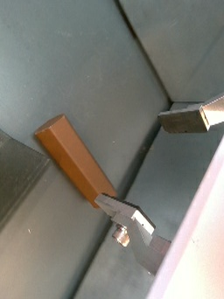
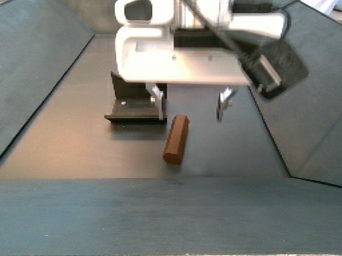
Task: Pick up the hexagon object. Move up. Place the hexagon object on the fixture. Regrasp the hexagon object. Move to above the board. Insert the hexagon object.
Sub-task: Pick up the hexagon object.
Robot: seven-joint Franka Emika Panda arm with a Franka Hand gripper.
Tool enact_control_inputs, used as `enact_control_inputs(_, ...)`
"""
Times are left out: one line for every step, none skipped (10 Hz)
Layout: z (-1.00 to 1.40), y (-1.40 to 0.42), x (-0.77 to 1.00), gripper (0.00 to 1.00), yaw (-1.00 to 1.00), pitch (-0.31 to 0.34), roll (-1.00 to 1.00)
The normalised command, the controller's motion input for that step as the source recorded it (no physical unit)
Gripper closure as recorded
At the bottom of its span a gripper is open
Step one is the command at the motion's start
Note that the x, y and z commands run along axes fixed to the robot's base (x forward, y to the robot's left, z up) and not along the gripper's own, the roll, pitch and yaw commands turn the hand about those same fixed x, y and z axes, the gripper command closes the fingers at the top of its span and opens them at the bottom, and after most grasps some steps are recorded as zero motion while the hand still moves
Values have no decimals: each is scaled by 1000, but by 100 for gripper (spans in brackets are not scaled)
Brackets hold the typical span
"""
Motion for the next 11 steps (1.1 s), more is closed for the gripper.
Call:
enact_control_inputs(-357,71,120,0,-209,0,0)
enact_control_inputs(-751,337,120,0,-674,43,0)
enact_control_inputs(-800,203,51,0,-826,53,0)
enact_control_inputs(-194,271,0,0,-591,54,-44)
enact_control_inputs(0,11,0,0,0,0,-19)
enact_control_inputs(-534,126,0,0,0,-53,0)
enact_control_inputs(-743,297,209,0,0,-130,-111)
enact_control_inputs(-729,329,383,0,0,-111,-147)
enact_control_inputs(-783,271,500,0,0,-73,-133)
enact_control_inputs(-866,14,194,0,-40,-170,-27)
enact_control_inputs(-851,-114,-211,0,0,-226,0)
